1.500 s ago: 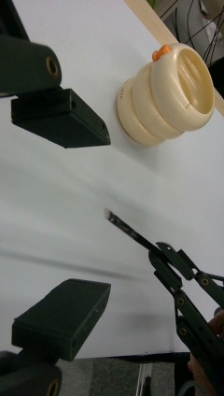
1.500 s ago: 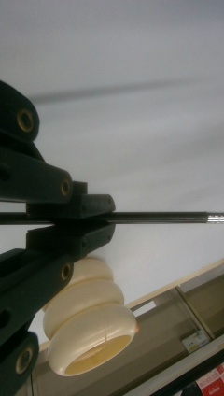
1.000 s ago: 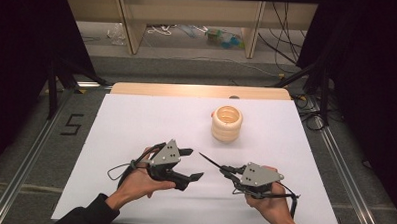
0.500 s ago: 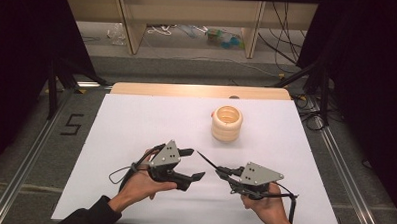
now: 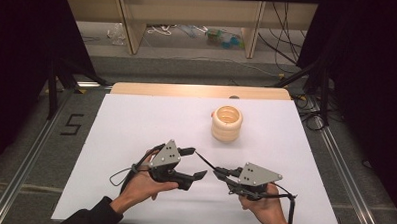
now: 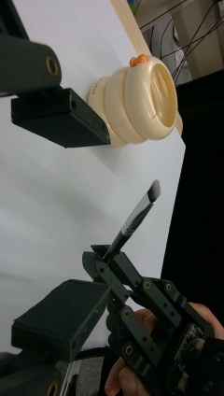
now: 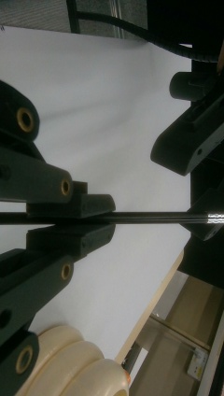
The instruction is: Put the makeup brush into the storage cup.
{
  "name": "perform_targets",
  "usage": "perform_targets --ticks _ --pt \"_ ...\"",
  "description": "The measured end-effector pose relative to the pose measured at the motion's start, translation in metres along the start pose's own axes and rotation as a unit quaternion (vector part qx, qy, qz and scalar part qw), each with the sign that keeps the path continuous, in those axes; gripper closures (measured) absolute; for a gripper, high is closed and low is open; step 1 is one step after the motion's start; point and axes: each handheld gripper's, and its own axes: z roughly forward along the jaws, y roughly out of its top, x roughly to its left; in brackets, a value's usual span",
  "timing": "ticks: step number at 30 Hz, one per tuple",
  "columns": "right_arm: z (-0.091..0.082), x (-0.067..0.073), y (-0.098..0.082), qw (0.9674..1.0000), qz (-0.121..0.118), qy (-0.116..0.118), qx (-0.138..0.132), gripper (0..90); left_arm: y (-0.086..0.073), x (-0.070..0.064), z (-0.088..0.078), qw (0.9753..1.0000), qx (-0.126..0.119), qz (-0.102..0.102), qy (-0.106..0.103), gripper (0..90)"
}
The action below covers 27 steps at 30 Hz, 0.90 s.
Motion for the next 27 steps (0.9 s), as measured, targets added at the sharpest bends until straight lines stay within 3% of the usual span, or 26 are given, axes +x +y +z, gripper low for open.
perform_targets --ticks 18,27 --pt "0.003 0.0029 0.0003 0.9999 0.005 0.002 -0.009 85.3 -0.0004 -0.0034 0.0017 0.9999 -0.015 -0.003 0.006 25.4" --pt "0.0042 0.0045 0.0009 0.9999 0.009 0.005 -0.013 85.3 -0.0008 -0.0056 0.003 0.9993 -0.032 -0.021 0.002 27.8"
